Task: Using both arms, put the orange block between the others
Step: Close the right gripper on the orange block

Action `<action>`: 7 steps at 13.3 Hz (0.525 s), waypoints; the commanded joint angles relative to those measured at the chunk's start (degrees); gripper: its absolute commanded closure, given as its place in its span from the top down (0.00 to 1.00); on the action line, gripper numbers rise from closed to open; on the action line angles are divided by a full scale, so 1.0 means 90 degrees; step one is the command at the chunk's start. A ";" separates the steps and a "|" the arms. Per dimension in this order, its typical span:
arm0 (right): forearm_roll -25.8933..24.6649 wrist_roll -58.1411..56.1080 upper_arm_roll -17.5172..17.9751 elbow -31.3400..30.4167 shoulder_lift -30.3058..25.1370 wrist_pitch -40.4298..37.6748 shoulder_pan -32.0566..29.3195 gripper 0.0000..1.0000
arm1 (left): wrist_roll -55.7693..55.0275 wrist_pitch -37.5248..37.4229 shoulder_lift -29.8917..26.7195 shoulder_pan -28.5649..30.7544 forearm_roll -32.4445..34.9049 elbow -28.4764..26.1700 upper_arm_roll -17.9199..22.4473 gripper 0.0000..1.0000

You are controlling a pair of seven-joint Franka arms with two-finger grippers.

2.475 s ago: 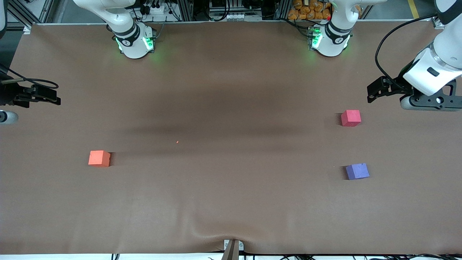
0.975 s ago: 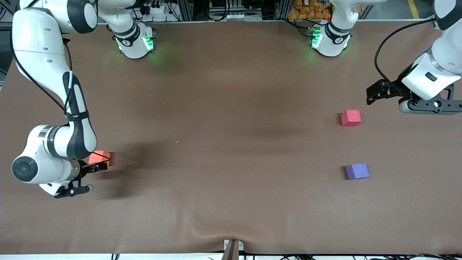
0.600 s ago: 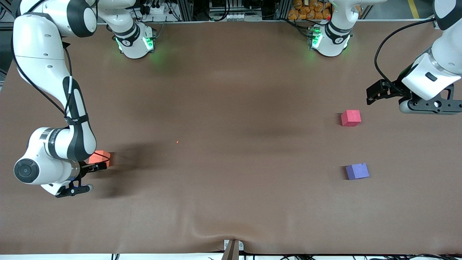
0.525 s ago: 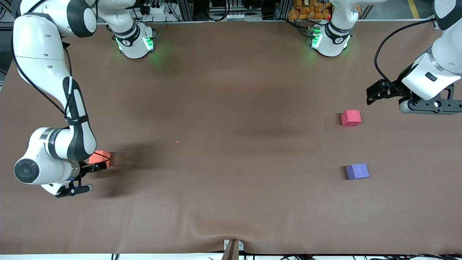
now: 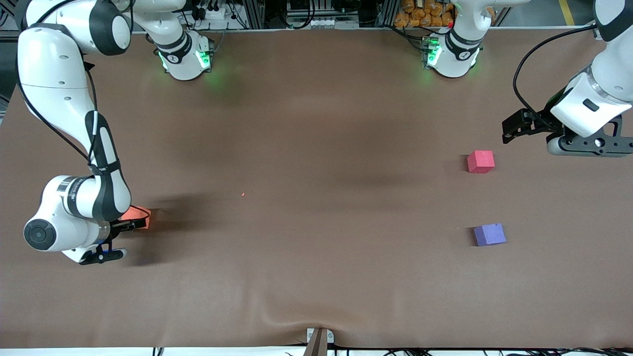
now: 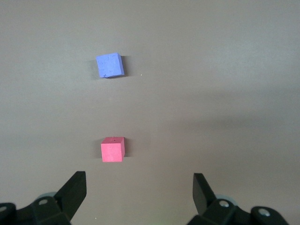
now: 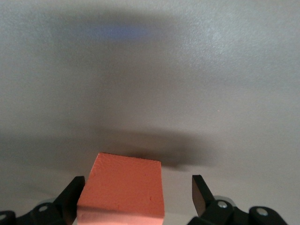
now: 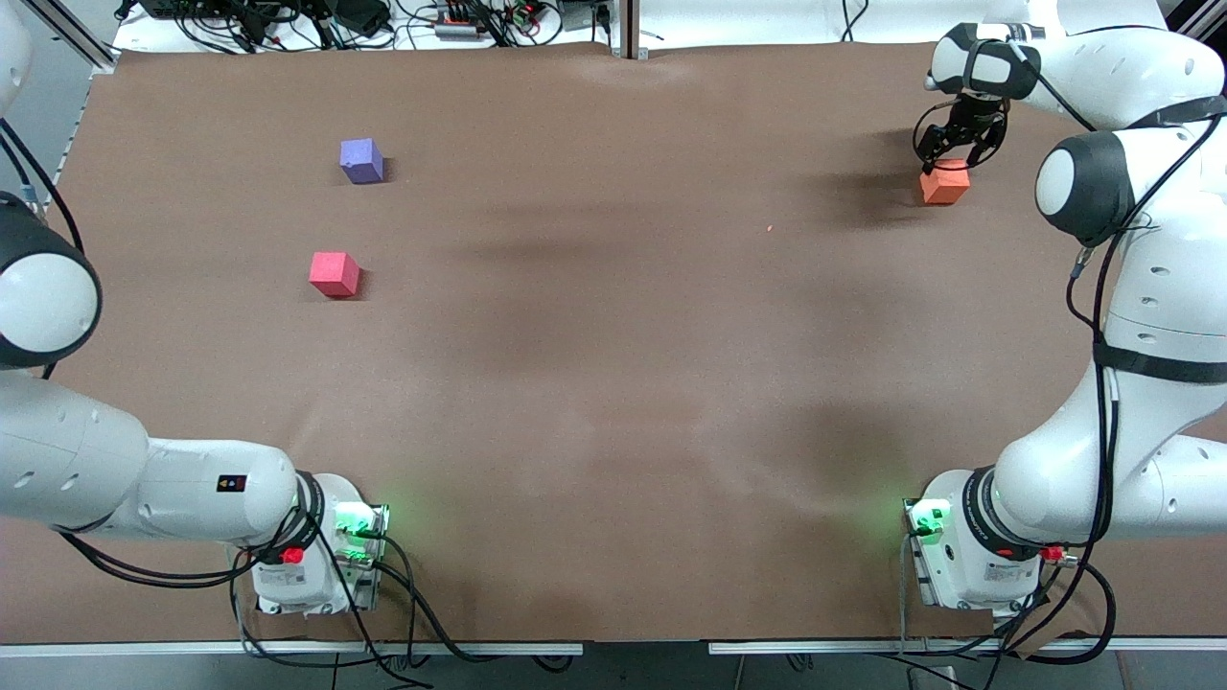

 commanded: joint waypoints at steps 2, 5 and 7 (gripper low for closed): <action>-0.0016 -0.0008 0.0081 -0.0004 -0.0014 -0.0048 -0.0044 0.99 | -0.0054 -0.0106 0.0048 0.0023 0.0019 0.0120 -0.0012 1.00; -0.0006 -0.0008 0.0090 0.0006 -0.0023 -0.0311 -0.0034 0.69 | -0.0054 -0.0106 0.0038 0.0023 0.0009 0.0120 -0.0012 1.00; -0.0006 0.0002 0.0090 0.0006 -0.0033 -0.0351 -0.0024 0.58 | -0.0054 -0.0106 0.0048 0.0023 0.0019 0.0120 -0.0012 1.00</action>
